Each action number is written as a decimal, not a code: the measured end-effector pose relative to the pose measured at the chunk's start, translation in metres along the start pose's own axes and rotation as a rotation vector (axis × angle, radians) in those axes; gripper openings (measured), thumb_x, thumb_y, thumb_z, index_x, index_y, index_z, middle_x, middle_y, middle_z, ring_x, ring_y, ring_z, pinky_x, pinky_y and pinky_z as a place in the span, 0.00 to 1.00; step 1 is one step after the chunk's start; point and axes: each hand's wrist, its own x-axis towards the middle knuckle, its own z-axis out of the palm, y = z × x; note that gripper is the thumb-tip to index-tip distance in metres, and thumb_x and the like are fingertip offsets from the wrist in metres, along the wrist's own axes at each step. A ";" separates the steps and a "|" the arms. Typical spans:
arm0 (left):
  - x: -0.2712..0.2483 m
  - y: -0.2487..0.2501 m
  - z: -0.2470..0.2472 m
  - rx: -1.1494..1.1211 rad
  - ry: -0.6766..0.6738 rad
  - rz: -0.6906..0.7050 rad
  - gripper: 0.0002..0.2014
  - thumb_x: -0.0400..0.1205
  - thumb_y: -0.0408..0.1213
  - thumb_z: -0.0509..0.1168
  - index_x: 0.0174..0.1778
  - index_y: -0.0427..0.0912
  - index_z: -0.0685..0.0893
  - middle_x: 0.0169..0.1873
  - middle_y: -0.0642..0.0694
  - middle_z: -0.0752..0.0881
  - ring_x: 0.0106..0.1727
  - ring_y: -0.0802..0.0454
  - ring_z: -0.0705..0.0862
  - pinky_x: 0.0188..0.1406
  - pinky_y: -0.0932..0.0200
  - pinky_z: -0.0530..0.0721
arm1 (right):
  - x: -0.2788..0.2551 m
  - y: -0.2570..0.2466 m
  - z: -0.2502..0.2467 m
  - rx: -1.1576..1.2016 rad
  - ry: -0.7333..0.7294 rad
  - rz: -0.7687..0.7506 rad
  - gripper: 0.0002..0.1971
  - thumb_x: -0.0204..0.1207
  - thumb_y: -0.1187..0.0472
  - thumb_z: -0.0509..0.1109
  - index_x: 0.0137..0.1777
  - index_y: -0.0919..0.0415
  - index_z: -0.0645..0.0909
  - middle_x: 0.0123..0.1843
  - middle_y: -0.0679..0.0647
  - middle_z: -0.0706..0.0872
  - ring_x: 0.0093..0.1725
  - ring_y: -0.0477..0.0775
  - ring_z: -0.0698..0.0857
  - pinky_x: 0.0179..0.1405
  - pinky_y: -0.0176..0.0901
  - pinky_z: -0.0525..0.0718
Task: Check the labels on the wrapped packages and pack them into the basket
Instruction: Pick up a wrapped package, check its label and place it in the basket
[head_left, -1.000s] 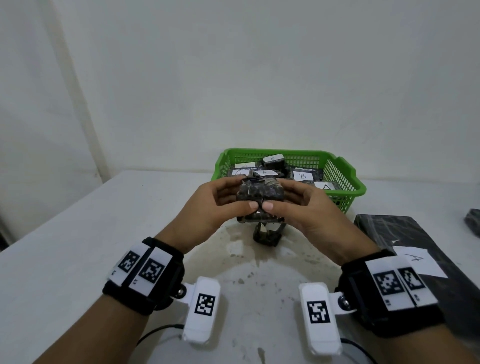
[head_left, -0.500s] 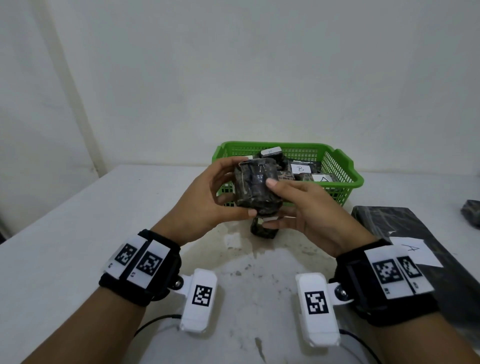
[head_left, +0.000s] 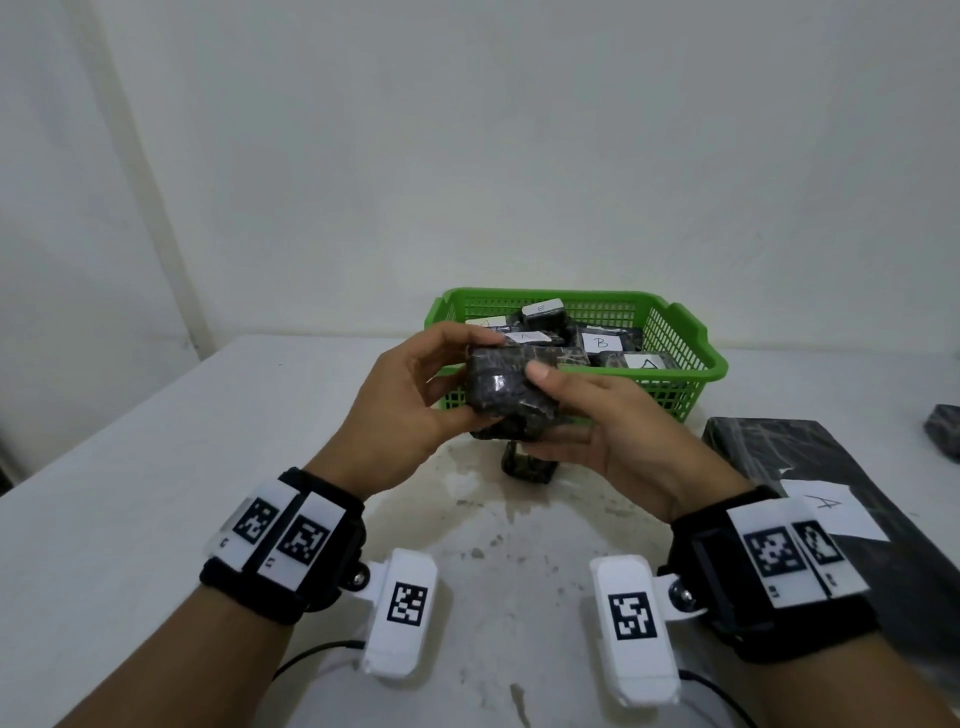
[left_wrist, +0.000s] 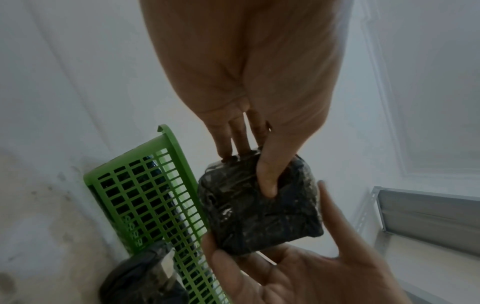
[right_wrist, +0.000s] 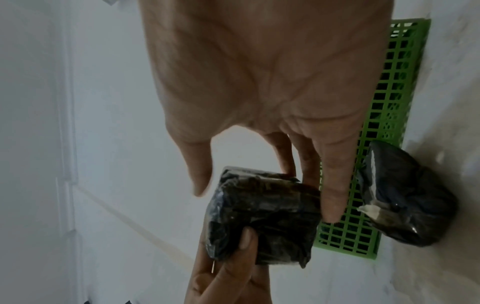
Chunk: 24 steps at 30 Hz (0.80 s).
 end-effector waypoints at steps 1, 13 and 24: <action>0.000 0.000 -0.001 0.007 -0.029 -0.020 0.33 0.70 0.16 0.78 0.70 0.41 0.80 0.67 0.45 0.86 0.71 0.49 0.83 0.72 0.46 0.82 | 0.001 0.001 -0.001 0.026 0.016 -0.024 0.33 0.65 0.47 0.80 0.65 0.69 0.87 0.61 0.64 0.94 0.56 0.61 0.93 0.58 0.51 0.93; -0.002 -0.002 0.004 -0.198 -0.123 -0.237 0.40 0.71 0.42 0.76 0.80 0.42 0.72 0.69 0.44 0.86 0.72 0.44 0.83 0.68 0.49 0.83 | 0.006 0.005 -0.011 -0.021 0.094 -0.183 0.39 0.55 0.50 0.90 0.69 0.60 0.87 0.65 0.56 0.93 0.67 0.57 0.91 0.69 0.59 0.87; -0.003 0.003 -0.002 -0.146 -0.071 -0.163 0.36 0.68 0.42 0.79 0.74 0.44 0.79 0.65 0.48 0.88 0.68 0.51 0.86 0.66 0.53 0.84 | -0.004 -0.004 -0.008 -0.159 0.003 -0.287 0.42 0.54 0.60 0.87 0.73 0.56 0.83 0.67 0.49 0.92 0.67 0.45 0.90 0.65 0.44 0.89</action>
